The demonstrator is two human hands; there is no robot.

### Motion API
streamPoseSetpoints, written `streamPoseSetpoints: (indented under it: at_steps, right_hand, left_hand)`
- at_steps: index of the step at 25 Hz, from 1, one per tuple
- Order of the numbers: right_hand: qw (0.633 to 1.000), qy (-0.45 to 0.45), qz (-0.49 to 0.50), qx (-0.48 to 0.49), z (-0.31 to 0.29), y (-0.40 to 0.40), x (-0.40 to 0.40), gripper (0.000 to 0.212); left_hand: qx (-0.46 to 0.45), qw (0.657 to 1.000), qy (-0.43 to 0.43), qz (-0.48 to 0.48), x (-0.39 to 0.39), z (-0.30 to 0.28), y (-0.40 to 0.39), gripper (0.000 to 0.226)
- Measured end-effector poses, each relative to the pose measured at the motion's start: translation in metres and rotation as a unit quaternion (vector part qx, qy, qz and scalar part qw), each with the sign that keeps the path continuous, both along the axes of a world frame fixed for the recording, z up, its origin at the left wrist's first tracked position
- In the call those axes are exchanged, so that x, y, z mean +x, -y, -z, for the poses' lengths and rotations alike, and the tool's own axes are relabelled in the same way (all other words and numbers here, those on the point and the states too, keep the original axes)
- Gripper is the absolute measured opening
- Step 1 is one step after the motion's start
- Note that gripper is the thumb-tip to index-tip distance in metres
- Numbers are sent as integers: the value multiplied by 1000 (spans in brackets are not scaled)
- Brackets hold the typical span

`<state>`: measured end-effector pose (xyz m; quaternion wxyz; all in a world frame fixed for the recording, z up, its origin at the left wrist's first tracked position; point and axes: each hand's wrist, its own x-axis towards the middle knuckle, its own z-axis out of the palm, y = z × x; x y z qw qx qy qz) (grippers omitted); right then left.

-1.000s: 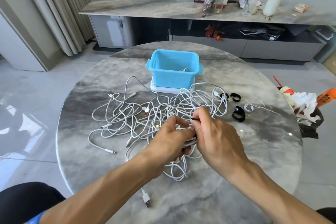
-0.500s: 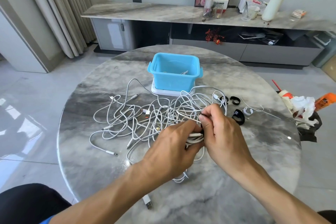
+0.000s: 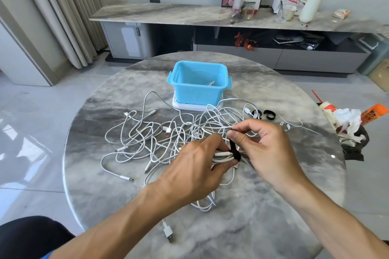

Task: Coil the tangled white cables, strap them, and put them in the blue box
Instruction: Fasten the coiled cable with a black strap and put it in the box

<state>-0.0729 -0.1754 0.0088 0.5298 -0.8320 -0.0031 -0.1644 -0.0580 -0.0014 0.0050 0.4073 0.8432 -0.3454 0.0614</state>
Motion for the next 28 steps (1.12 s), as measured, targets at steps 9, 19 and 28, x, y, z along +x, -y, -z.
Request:
streamPoseSetpoints:
  at_steps: [9, 19, 28]
  right_hand:
    - [992, -63, -103, -38, -12, 22, 8, 6]
    - [986, 72, -108, -103, -8, 11, -6, 3]
    - [969, 157, -134, -138, -7, 5, -4, 7]
  left_hand:
    - [35, 996, -19, 85, 9, -4, -1, 19]
    - [-28, 980, -190, 44, 14, -4, 0, 16]
    - [-146, 887, -437, 17, 20, -15, -9, 23]
